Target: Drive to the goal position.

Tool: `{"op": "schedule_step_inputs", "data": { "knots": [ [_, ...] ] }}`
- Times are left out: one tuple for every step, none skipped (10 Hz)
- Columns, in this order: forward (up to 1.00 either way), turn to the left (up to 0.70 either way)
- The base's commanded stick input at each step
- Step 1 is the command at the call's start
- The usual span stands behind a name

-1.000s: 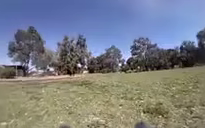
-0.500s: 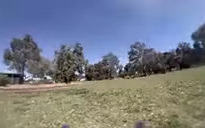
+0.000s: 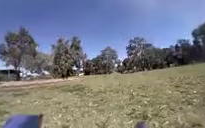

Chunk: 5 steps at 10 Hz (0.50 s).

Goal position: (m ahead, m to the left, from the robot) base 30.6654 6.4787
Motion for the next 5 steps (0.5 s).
{"op": "schedule_step_inputs", "data": {
  "knots": [
    [1.0, 0.0],
    [1.0, 0.0],
    [1.0, 0.0],
    [1.0, 0.0],
    [1.0, 0.0]
  ]
}}
